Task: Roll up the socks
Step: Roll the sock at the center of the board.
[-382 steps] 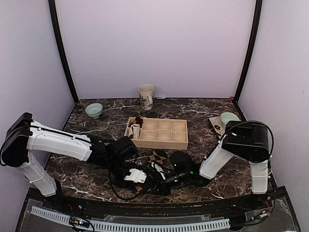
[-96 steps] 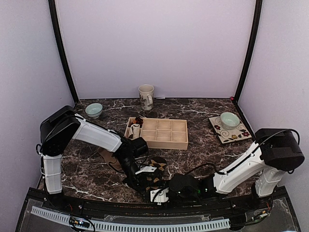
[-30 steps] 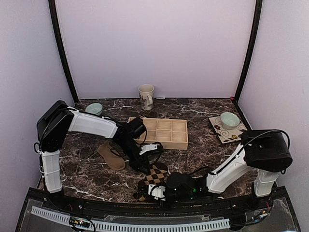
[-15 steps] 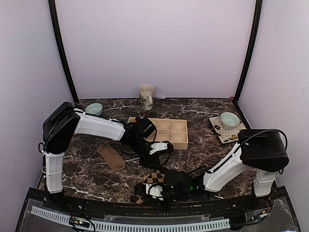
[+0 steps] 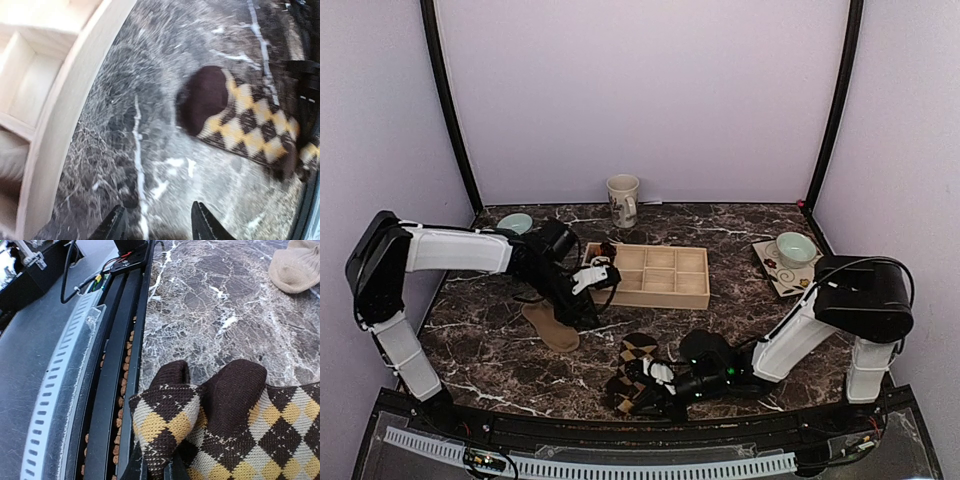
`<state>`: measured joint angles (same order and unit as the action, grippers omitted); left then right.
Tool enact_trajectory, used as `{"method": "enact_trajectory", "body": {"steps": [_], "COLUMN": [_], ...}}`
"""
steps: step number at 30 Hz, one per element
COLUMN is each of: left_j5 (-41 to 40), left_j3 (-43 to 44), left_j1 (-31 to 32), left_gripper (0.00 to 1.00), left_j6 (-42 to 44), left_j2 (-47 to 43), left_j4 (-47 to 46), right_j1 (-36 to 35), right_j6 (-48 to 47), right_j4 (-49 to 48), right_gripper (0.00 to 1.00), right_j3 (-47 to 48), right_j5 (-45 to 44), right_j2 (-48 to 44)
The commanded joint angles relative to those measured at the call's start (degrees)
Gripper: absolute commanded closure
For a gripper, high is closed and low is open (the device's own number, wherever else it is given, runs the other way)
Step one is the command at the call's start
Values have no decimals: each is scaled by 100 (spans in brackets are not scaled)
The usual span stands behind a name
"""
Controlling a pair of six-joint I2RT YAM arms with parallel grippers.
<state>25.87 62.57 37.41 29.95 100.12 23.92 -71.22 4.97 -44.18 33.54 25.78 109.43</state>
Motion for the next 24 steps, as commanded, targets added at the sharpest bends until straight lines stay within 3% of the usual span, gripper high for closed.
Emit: {"method": "enact_trajectory", "body": {"steps": [1,8,17,24], "left_j5": [337,1029,1058,690], "left_j3": [-557,-698,-1493,-1500], "left_j1": [77,273,321,1209], "left_gripper": [53,56,67,68], "left_j6": [486,522,544,345], "left_j2": [-883,-1072,-1606,-1305], "left_j4": [300,582,308,-97], "right_j1": [421,751,1365,1331], "right_j6": [249,210,756,1337], "right_j4": [1908,3006,3451,2752], "right_gripper": [99,100,100,100], "right_j3": [26,1134,1969,1240], "right_j5": [337,717,1043,962], "right_j2": [744,1384,1834,1644]}}
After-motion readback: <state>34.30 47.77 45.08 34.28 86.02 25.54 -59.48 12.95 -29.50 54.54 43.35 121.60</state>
